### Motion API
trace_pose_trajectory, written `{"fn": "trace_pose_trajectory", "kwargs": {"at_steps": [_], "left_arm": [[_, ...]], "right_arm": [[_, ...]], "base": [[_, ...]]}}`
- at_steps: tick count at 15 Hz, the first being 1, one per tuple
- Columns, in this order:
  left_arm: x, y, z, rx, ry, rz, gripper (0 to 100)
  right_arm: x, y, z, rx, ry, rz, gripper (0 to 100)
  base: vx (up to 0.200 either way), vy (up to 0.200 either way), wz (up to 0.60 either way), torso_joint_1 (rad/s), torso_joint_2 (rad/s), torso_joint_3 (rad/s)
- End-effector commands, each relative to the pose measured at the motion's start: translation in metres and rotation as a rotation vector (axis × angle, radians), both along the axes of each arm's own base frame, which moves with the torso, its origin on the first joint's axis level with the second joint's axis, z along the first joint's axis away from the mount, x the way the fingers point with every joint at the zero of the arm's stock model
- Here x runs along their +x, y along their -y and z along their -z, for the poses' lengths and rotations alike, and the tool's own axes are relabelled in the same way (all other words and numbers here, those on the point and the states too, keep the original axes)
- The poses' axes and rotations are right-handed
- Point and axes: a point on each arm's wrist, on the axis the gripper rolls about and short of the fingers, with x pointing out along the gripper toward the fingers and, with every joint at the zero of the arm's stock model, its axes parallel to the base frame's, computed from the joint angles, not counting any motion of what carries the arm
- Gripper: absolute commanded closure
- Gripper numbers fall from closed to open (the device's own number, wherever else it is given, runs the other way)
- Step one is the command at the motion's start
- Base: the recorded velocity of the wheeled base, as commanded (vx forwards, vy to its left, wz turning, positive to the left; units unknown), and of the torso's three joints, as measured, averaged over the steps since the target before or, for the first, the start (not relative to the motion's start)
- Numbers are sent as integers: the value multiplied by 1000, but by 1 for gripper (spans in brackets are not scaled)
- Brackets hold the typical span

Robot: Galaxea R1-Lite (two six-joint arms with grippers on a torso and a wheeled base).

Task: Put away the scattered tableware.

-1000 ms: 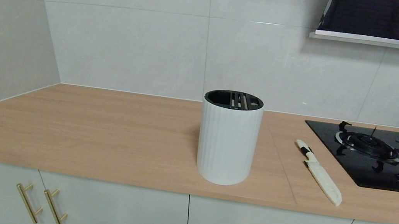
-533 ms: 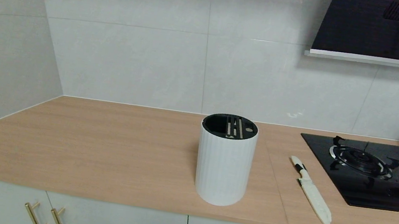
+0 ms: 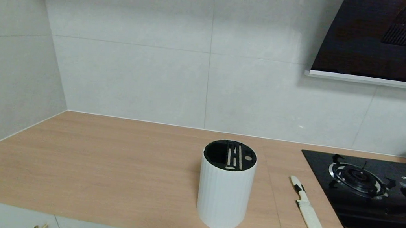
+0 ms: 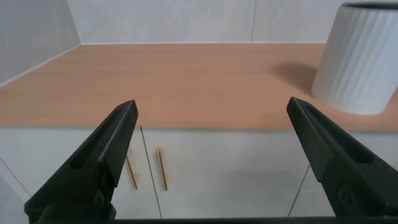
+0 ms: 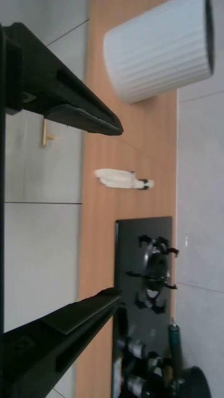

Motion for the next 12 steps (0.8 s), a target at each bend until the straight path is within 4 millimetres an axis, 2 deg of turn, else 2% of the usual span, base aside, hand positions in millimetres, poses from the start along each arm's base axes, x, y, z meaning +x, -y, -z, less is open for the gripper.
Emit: {"fn": "trace_pose_trajectory", "kwargs": {"at_steps": [1, 6, 12], "left_arm": [[0, 0, 0, 0, 0, -1, 0], [0, 0, 0, 0, 0, -1, 0], [0, 0, 0, 0, 0, -1, 0]], "right_arm": [[0, 0, 0, -1, -1, 0, 0], [0, 0, 0, 0, -1, 0, 0], [0, 0, 0, 0, 0, 0, 0]], "base": [[0, 0, 0, 305, -637, -330], [0, 0, 0, 209, -427, -230], [0, 0, 0, 22, -43, -20]]}}
